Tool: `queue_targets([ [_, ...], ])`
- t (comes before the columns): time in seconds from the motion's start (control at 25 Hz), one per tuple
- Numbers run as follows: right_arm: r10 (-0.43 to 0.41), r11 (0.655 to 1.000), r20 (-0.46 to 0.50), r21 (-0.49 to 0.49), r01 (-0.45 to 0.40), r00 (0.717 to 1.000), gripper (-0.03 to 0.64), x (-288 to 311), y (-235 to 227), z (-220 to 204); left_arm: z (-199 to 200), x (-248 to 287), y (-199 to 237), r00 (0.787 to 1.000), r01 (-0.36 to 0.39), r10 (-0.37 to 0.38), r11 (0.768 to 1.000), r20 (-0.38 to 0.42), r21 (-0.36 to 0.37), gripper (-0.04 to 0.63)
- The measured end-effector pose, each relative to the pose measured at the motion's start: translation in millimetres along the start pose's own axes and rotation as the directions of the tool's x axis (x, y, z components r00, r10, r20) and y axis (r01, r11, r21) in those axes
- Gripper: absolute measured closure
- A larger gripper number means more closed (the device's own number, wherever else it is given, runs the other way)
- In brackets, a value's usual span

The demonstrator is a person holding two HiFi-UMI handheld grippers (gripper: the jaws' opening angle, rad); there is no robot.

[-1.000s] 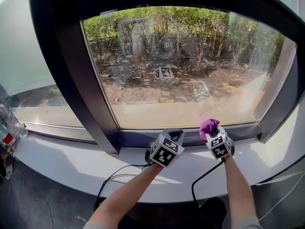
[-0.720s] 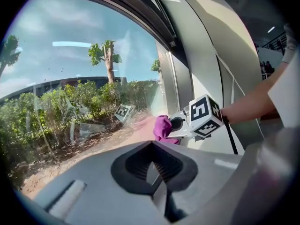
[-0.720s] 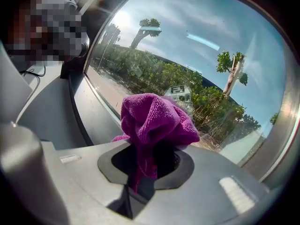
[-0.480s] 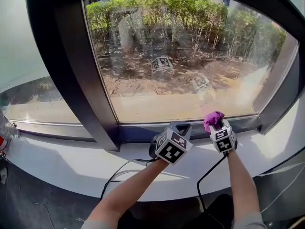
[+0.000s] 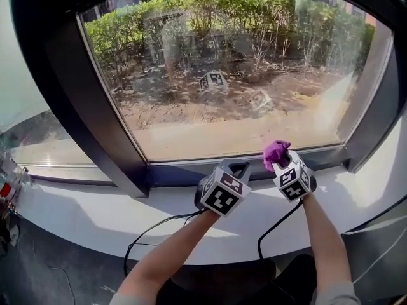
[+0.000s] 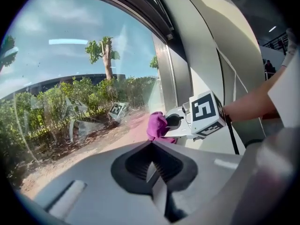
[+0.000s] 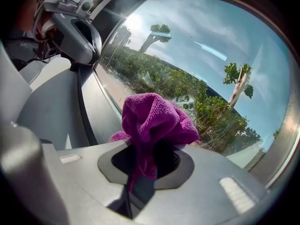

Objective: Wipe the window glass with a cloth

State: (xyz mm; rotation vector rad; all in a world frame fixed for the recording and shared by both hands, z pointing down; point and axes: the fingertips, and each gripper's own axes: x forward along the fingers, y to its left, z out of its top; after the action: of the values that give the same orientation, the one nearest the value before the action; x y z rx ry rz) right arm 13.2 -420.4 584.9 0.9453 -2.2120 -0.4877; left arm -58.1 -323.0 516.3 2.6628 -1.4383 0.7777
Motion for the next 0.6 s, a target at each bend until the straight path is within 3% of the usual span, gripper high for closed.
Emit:
queue_targets([
  [0.28, 0.009, 1.000, 0.002, 0.001, -0.009, 1.000, 0.509, -8.9, -20.4, -19.9, 8.8, 25.8, -13.7, 0.998, -0.034, 0.034, 0.999, -0.046, 0.005, 0.595],
  [0.6, 0.008, 1.000, 0.098, -0.027, -0.005, 0.995, 0.511, -31.0, -59.2, 3.7, 69.3, 30.3, -9.1, 0.996, -0.082, 0.084, 0.993, -0.016, 0.088, 0.595],
])
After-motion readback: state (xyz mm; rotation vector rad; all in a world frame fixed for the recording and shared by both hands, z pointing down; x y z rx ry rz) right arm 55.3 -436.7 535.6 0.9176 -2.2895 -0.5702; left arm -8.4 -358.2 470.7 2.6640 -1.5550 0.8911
